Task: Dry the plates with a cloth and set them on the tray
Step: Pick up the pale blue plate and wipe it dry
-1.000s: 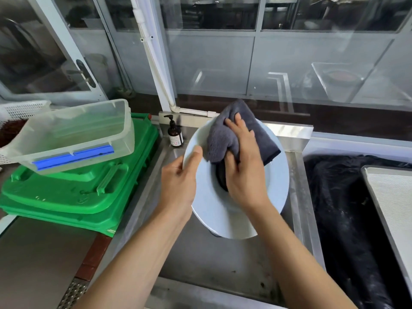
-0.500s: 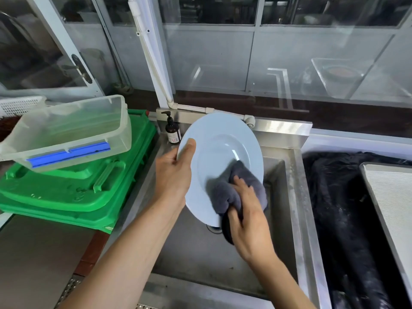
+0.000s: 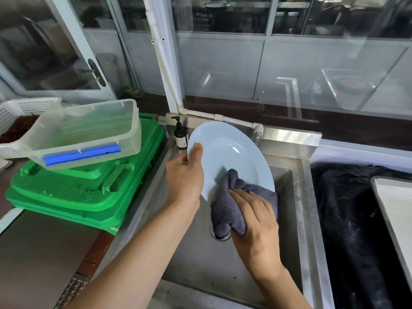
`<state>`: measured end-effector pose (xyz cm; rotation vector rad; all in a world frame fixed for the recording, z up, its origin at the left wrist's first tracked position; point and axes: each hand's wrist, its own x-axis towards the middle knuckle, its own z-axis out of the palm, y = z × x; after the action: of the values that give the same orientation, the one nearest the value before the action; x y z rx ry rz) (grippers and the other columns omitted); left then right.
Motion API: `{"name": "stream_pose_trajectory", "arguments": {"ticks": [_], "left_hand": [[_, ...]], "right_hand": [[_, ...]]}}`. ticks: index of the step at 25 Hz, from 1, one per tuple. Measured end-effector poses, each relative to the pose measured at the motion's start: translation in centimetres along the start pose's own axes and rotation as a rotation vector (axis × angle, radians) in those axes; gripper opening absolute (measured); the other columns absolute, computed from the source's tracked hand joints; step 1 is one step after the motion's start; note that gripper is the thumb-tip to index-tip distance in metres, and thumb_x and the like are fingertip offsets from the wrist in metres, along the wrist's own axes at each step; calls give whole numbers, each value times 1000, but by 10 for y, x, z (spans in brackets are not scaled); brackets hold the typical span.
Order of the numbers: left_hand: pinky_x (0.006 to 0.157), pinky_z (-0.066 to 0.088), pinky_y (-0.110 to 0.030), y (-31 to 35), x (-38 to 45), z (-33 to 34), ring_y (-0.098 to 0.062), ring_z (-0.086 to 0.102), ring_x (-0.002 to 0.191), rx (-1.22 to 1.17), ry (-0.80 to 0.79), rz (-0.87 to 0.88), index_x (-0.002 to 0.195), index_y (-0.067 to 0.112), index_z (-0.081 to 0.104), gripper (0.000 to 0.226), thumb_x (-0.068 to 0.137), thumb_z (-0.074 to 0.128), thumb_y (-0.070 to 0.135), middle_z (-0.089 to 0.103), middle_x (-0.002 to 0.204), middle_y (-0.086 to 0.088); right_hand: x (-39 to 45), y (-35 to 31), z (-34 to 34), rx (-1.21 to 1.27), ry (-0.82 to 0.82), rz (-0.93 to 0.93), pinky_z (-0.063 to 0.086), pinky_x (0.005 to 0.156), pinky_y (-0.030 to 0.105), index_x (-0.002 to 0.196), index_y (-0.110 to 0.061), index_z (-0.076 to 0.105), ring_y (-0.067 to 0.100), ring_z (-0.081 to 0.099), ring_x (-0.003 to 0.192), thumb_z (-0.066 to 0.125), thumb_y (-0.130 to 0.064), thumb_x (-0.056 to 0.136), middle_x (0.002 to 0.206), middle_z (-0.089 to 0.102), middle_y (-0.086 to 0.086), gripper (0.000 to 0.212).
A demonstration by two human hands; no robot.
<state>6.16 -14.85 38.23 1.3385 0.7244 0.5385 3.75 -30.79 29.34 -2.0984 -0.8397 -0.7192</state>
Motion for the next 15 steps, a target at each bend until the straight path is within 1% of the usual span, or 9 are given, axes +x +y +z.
{"name": "stream_pose_trajectory", "arguments": {"ticks": [1,3,5,6,9,10,12,13,15], "left_hand": [[67,45,-36,4,1,0,-20,57,71,22,-14,-4,78,1,66,41,93,66,40,61,75,-9],[67,57,-34,10,3,0,-17,71,71,40,-111,-40,78,11,73,40,92,63,47,74,76,0],[82,60,-40,7,7,-3,-18,75,87,93,-209,-24,88,25,75,30,97,57,47,78,90,1],[91,57,-45,1,11,-7,-20,73,97,172,-220,33,95,30,72,22,99,55,43,76,100,-1],[104,46,-36,-24,24,-24,-15,64,110,482,-188,105,128,18,61,33,101,53,34,66,122,2],[96,44,-28,-33,27,-30,-10,63,99,545,-146,87,122,16,61,29,101,52,33,64,112,6],[72,40,-22,-50,30,-37,3,48,68,633,-106,0,85,27,56,20,101,49,38,51,80,14],[67,42,-20,-57,29,-40,5,47,66,631,-113,-77,79,31,53,25,101,48,42,50,75,14],[86,54,-32,-66,29,-41,-12,66,90,302,-171,-332,101,27,68,28,98,52,50,71,94,2]], "right_hand": [[1,-2,-3,38,9,54,48,100,30,123,-19,72,11,64,111,67,-15,91,118,70,-7,32],[5,-10,-8,220,37,404,49,82,17,107,-40,69,-2,62,88,65,-22,82,97,70,-18,31],[13,-9,-11,434,141,760,48,63,20,87,-41,66,-4,56,64,69,-35,76,75,67,-16,12],[15,-4,-13,478,202,849,49,62,23,84,-35,67,-3,57,62,73,-43,75,72,69,-14,13],[15,10,-24,602,236,1015,56,71,35,87,-29,71,9,66,68,80,-51,71,73,73,-10,29],[13,14,-26,668,234,1063,54,65,39,83,-29,68,17,61,61,82,-52,69,66,68,-6,30],[4,21,-28,841,210,1135,42,50,35,76,-36,57,16,39,40,83,-52,68,44,45,7,31],[2,22,-30,933,193,1155,38,48,31,80,-35,55,13,28,32,83,-50,69,37,35,8,33],[1,24,-34,1069,168,1200,40,50,31,90,-26,57,17,22,26,87,-48,69,32,30,9,43]]}}
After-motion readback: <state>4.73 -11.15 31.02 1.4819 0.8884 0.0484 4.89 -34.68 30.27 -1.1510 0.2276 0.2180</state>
